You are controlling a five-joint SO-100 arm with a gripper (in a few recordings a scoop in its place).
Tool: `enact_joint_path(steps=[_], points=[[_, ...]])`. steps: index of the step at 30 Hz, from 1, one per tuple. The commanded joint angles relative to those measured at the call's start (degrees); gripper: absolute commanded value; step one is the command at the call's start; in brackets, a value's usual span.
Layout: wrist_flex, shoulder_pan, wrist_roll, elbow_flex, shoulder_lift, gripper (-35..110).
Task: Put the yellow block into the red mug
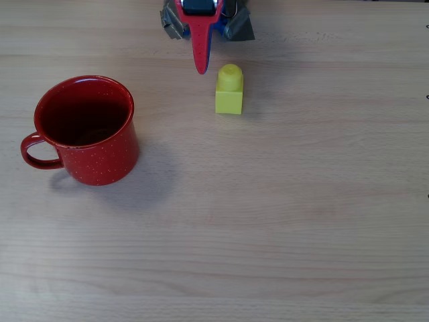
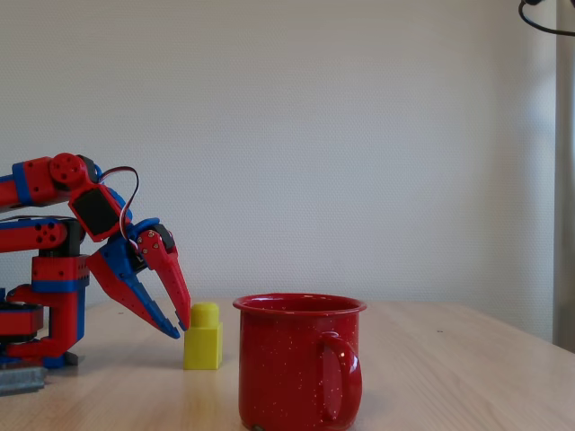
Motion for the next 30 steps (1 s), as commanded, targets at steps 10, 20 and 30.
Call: enact_joint_path(steps=[10,20,30], points=[[0.18,0.44,0.00,-1.05,0.62,0],[0.18,0.97,0.26,-1.05,0.62,0],[-5.36,1.49,-3.52,-2.99,-5.71,0]])
